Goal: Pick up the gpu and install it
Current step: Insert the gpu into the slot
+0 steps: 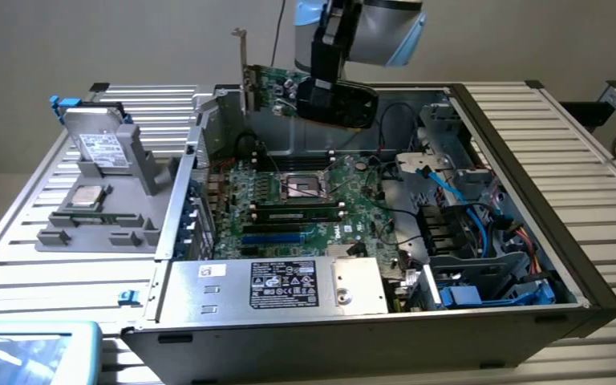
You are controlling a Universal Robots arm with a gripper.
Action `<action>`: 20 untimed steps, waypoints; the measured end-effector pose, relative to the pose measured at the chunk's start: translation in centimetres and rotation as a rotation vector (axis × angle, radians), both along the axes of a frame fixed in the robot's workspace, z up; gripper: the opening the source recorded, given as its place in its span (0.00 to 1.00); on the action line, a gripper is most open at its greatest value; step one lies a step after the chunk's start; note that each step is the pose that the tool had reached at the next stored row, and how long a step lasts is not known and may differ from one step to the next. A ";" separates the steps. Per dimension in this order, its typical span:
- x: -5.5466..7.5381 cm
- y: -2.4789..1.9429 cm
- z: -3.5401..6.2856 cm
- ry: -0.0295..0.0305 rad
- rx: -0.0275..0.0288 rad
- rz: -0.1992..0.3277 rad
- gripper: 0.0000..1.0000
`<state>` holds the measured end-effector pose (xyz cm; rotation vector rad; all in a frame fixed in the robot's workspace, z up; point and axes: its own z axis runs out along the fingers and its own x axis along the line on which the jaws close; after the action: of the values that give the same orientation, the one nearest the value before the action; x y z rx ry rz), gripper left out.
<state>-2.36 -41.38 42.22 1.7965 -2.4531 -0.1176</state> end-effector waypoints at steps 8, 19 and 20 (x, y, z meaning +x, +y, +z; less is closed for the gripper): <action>0.0 0.00 -0.08 -0.0001 0.0000 0.144 0.28; 0.0 0.00 -0.13 -0.0017 -0.0006 0.245 0.28; 0.0 0.01 -0.14 -0.0027 -0.0021 0.245 0.28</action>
<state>-2.38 -41.37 42.08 2.0779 -2.2103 -0.0931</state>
